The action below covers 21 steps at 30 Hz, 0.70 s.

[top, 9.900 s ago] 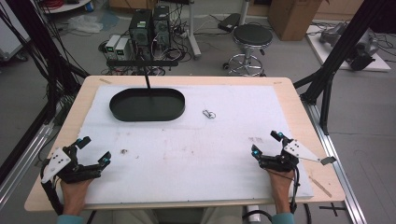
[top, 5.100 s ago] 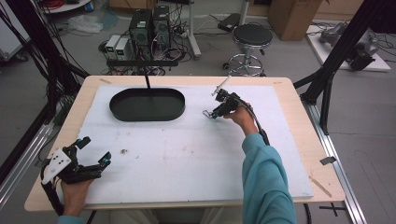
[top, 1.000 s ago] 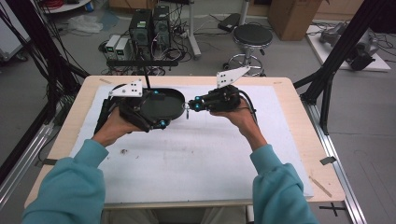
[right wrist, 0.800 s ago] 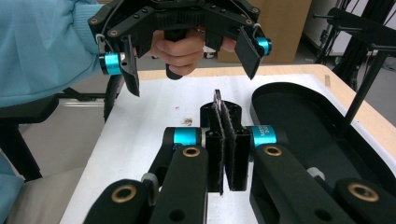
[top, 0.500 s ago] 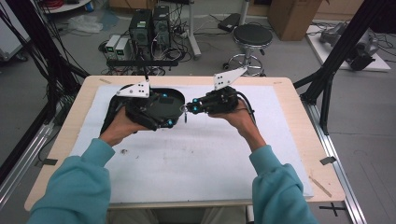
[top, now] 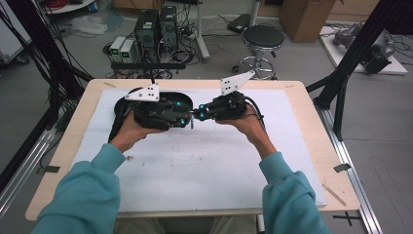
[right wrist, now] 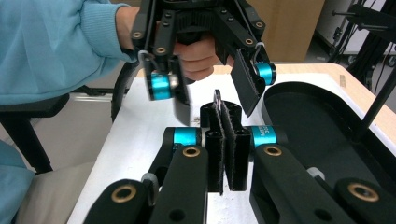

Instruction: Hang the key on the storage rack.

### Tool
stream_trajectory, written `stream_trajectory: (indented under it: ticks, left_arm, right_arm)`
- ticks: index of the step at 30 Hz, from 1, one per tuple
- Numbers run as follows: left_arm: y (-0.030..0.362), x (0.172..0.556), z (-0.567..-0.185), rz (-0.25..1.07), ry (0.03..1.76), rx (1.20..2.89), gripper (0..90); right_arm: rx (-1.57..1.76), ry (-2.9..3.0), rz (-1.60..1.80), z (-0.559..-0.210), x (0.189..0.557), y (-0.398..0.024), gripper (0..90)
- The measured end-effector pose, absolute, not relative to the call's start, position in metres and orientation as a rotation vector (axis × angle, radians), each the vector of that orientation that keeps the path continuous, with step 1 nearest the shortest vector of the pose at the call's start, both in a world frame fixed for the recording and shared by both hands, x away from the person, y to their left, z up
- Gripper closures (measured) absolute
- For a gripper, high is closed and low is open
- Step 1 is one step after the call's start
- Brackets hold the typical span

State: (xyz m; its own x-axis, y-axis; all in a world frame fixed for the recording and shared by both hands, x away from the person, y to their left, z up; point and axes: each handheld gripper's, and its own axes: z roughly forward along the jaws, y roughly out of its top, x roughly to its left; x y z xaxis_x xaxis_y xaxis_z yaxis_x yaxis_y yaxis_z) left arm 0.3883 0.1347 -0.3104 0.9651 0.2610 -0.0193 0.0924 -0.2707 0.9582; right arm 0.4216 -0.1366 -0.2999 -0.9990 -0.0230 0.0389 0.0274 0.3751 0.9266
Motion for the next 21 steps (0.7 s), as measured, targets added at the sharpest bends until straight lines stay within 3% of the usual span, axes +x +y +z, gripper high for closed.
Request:
stream_trajectory:
  ticks: [9, 21]
  left_arm:
    - [0.1339, 0.3876, -0.3098, 0.165, 0.252, 1.845, 73.2]
    - [0.1344, 0.3858, -0.3081, 0.165, 0.242, 1.837, 81.6]
  right_arm:
    - [0.01, -2.561, -1.744, -0.2995, 0.4222, -0.1371, 88.9]
    - [0.011, -2.561, -1.748, -0.2997, 0.4226, -0.137, 88.9]
